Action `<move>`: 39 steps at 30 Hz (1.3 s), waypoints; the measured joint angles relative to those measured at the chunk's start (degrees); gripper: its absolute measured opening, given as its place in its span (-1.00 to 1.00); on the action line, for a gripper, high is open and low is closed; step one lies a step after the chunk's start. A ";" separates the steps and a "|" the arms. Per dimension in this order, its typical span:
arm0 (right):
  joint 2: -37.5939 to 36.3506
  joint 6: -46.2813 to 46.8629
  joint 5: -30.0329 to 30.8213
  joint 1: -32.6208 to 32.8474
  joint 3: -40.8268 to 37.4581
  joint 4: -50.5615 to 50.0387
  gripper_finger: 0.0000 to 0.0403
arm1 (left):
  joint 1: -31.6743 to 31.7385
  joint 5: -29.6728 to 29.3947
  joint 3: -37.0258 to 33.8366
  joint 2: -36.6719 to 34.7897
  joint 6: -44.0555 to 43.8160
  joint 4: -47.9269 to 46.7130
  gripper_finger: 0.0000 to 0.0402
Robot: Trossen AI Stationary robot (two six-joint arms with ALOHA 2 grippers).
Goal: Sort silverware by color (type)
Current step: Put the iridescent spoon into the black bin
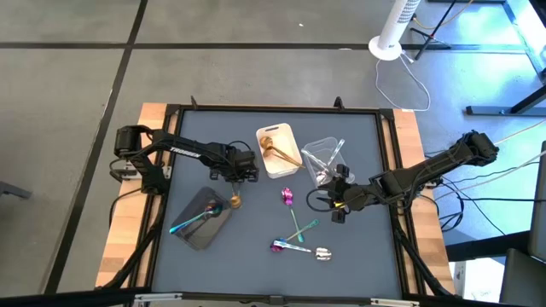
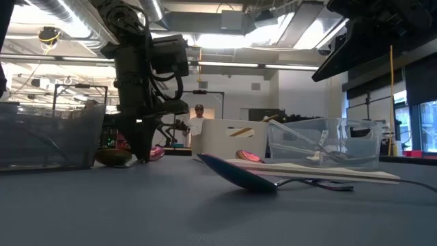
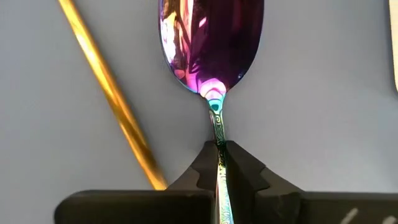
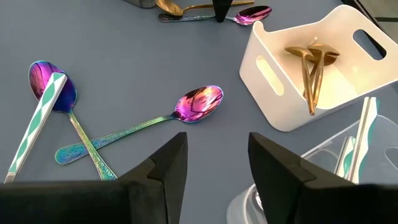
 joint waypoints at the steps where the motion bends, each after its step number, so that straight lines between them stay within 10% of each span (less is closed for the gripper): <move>1: 0.00 0.02 0.00 -0.02 0.00 -0.02 -0.21 | 0.01 0.00 0.00 0.00 0.08 0.05 -0.97; 39: 0.02 0.00 -0.02 0.00 0.02 -0.09 -0.21 | -1.03 8.50 0.00 -6.67 6.26 19.00 -0.98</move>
